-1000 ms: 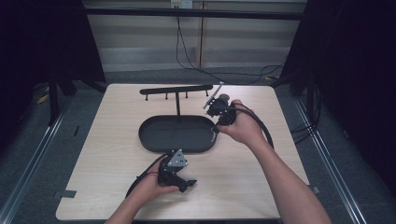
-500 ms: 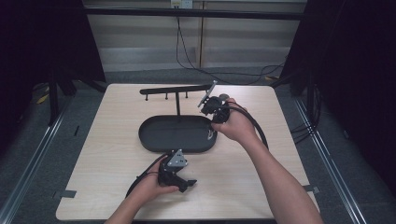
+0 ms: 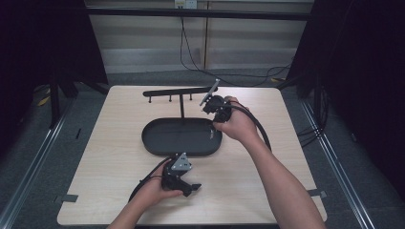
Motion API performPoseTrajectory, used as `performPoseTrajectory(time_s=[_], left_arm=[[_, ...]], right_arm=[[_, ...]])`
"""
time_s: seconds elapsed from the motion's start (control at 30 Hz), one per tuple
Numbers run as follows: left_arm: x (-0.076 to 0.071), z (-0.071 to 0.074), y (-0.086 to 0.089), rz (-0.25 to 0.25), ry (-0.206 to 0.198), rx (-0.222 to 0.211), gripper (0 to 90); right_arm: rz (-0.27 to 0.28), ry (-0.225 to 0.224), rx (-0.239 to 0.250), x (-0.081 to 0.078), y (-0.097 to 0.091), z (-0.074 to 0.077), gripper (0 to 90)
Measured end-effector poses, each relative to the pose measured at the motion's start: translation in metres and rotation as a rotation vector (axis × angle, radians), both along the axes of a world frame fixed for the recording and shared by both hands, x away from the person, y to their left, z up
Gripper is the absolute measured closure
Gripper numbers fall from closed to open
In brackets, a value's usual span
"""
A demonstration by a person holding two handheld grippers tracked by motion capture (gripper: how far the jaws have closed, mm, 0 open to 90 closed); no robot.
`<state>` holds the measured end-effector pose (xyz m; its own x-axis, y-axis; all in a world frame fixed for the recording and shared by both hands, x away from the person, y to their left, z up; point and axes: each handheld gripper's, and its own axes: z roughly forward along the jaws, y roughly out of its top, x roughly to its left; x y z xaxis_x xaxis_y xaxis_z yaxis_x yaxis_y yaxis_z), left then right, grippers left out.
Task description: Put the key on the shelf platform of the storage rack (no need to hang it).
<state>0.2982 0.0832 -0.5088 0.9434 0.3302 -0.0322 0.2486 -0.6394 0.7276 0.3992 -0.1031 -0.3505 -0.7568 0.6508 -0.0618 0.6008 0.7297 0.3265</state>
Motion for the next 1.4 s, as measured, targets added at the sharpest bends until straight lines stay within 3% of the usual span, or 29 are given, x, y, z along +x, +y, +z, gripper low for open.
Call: performPoseTrajectory(time_s=[0.3, 0.63, 0.87, 1.4], left_arm=[[0.000, 0.000, 0.000, 0.000, 0.000, 0.000, 15.4], [0.000, 0.000, 0.000, 0.003, 0.001, -0.005, 15.4], [0.000, 0.000, 0.000, 0.004, 0.001, -0.004, 15.4], [0.000, 0.000, 0.000, 0.004, 0.001, -0.004, 15.4]], right_arm=[[0.026, -0.007, -0.010, 0.007, 0.017, -0.010, 89.3], [0.009, -0.016, -0.007, 0.017, 0.028, -0.031, 89.2], [-0.005, -0.011, 0.008, 0.020, 0.027, -0.049, 89.2], [-0.030, -0.002, 0.008, 0.020, 0.016, -0.068, 88.9]])
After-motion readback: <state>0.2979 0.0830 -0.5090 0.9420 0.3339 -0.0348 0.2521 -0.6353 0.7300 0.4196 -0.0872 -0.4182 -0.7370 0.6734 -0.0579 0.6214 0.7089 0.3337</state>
